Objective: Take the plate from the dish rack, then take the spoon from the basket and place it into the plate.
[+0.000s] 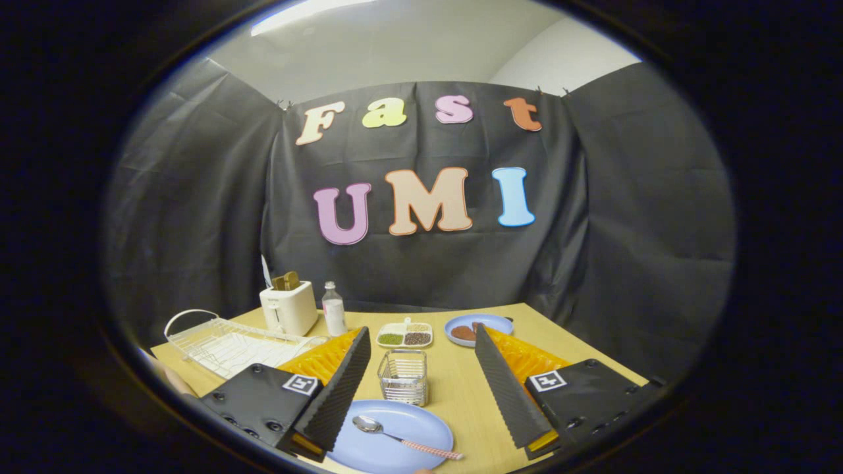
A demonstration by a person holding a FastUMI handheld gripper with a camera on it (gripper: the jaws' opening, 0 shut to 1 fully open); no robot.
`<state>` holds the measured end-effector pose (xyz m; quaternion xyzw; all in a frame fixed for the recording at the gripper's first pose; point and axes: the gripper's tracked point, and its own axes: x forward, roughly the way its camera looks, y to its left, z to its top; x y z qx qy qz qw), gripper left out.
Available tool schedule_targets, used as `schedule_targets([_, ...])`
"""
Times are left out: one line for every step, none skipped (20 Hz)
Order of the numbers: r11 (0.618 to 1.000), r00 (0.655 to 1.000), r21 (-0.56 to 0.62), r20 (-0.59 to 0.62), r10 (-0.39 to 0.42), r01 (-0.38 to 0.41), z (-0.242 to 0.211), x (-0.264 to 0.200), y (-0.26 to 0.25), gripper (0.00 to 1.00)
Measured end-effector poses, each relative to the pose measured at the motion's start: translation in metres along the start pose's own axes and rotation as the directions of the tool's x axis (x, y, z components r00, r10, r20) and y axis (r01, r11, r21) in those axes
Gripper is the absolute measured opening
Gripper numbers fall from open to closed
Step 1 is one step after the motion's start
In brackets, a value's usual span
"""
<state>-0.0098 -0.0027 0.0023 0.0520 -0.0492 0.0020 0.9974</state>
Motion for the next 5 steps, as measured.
schedule_targets([1.0, 1.0, 0.008, 0.003, 0.0, 0.0, 0.0, 0.0, -0.004, 0.99])
schedule_targets([1.0, 1.0, 0.011, 0.002, 0.002, -0.002, -0.003, 0.0, -0.006, 0.99])
schedule_targets([1.0, 1.0, 0.01, 0.001, 0.002, -0.002, -0.004, 0.0, -0.011, 0.99])
schedule_targets([1.0, 1.0, 0.007, 0.005, -0.003, 0.003, -0.004, -0.001, -0.016, 0.99])
schedule_targets([1.0, 1.0, 0.007, 0.014, -0.007, 0.007, -0.002, -0.001, -0.022, 0.99])
